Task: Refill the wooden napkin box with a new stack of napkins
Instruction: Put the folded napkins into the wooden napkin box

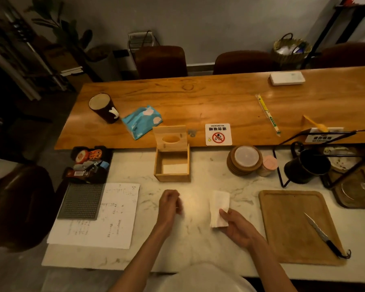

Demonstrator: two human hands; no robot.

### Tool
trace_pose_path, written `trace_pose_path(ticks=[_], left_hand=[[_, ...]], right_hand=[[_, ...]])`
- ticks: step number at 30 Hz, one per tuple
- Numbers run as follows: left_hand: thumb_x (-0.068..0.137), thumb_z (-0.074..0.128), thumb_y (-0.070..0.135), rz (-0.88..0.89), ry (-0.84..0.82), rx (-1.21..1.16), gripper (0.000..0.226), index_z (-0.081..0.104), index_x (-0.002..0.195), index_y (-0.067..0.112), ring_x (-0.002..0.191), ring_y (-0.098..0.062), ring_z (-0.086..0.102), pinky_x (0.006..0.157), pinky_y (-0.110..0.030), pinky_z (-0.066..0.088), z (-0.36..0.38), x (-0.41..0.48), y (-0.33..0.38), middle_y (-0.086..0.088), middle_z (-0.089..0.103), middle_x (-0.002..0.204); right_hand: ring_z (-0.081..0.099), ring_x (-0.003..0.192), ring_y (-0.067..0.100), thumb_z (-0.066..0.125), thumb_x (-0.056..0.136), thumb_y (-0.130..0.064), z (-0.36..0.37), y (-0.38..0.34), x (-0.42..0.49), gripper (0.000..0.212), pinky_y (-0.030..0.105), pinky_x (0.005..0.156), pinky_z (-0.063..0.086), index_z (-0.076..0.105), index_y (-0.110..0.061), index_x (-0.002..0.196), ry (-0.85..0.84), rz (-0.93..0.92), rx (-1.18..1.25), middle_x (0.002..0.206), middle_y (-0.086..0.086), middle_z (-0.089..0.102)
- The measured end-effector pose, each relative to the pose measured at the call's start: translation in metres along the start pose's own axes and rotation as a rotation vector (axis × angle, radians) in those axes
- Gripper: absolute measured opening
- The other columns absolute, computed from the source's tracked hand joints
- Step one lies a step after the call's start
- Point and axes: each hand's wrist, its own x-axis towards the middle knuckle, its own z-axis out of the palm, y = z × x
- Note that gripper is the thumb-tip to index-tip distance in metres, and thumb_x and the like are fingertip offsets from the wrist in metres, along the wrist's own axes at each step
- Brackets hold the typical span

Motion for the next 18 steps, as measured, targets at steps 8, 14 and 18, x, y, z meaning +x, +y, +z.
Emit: trace_pose_path(ticks=[8,14,18], left_hand=[[0.099,0.047,0.021,0.152,0.032,0.278,0.027,0.048,0.126,0.022,0.104,-0.024,0.056,0.091,-0.039,0.05,-0.06,0.076,0.056,-0.007,0.053,0.117],[0.096,0.048,0.009,0.066,-0.181,0.328,0.028,0.051,0.122,0.015,0.094,-0.025,0.059,0.085,-0.04,0.052,-0.067,0.108,0.08,-0.016,0.061,0.114],[0.093,0.051,0.006,0.027,-0.207,0.281,0.027,0.051,0.119,0.014,0.093,-0.023,0.059,0.077,-0.034,0.051,-0.068,0.113,0.081,-0.011,0.061,0.109]], right_hand=[[0.059,0.115,0.029,0.06,0.087,-0.006,0.125,-0.096,0.013,0.054,0.044,0.095,0.05,0.043,-0.013,0.139,0.053,-0.21,-0.604,0.129,0.01,0.059],[0.055,0.119,0.031,0.053,0.089,-0.012,0.239,-0.141,0.08,0.052,0.039,0.093,0.048,0.041,-0.021,0.139,0.242,-0.298,-1.939,0.135,0.012,0.055],[0.046,0.131,0.029,0.05,0.091,-0.012,0.258,-0.136,0.109,0.054,0.04,0.105,0.04,0.04,-0.024,0.142,0.223,-0.175,-2.263,0.144,0.008,0.048]])
